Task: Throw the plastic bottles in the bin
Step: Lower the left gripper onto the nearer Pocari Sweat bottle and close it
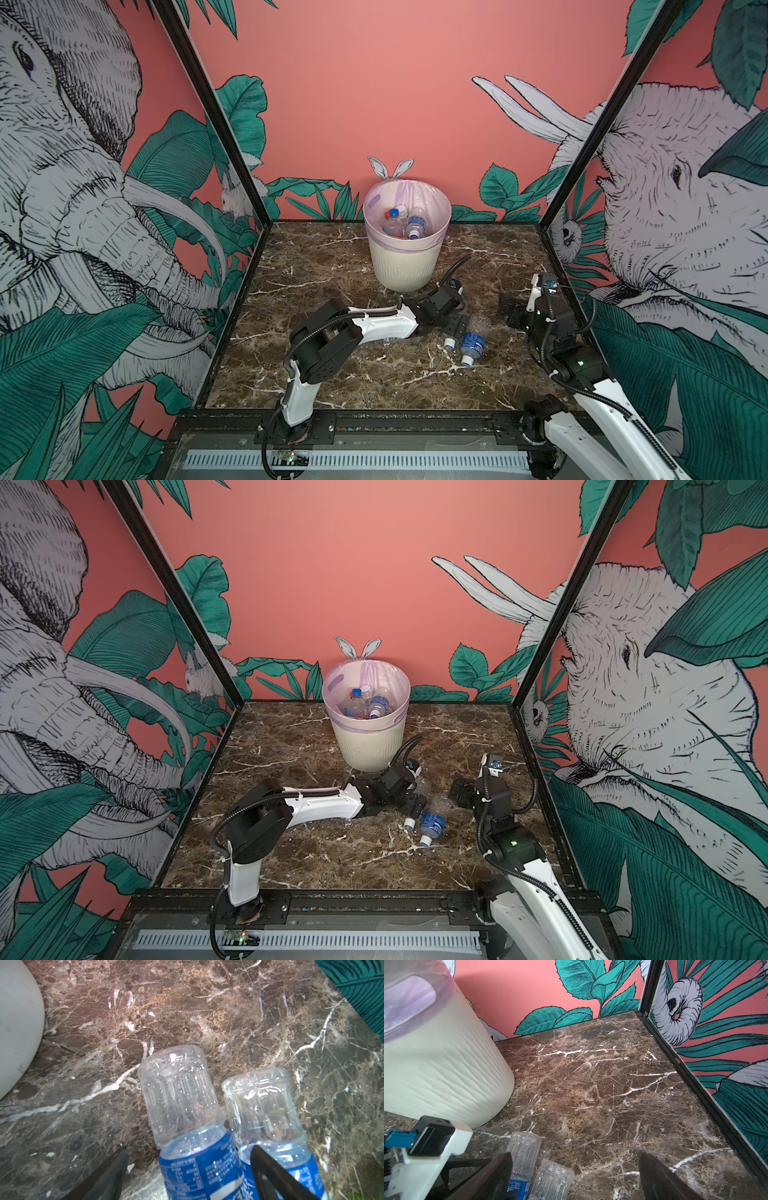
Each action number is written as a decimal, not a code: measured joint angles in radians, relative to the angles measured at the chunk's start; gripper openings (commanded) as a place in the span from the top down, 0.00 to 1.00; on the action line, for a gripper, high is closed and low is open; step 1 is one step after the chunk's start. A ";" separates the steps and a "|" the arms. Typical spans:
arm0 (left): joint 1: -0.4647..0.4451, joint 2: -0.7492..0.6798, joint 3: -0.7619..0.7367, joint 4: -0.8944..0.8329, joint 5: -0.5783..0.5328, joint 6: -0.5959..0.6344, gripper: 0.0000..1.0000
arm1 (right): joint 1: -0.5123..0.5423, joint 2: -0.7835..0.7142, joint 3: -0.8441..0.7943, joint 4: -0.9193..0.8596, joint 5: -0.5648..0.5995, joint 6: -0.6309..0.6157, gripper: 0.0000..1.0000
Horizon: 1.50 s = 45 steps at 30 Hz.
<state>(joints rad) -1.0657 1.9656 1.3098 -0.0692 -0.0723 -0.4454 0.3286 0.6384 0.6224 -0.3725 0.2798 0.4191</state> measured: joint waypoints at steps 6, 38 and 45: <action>0.000 0.033 0.029 -0.024 0.001 0.000 0.11 | -0.004 0.000 0.000 -0.001 -0.007 0.000 0.03; 0.000 0.113 0.137 -0.209 -0.060 0.040 0.38 | -0.020 0.009 0.000 -0.002 -0.045 0.000 0.03; 0.000 0.088 0.103 -0.196 -0.071 0.051 0.49 | -0.023 0.016 -0.003 -0.001 -0.052 0.001 0.03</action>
<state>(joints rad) -1.0660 2.0537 1.4128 -0.2657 -0.1432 -0.3943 0.3061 0.6544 0.6189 -0.3733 0.2279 0.4198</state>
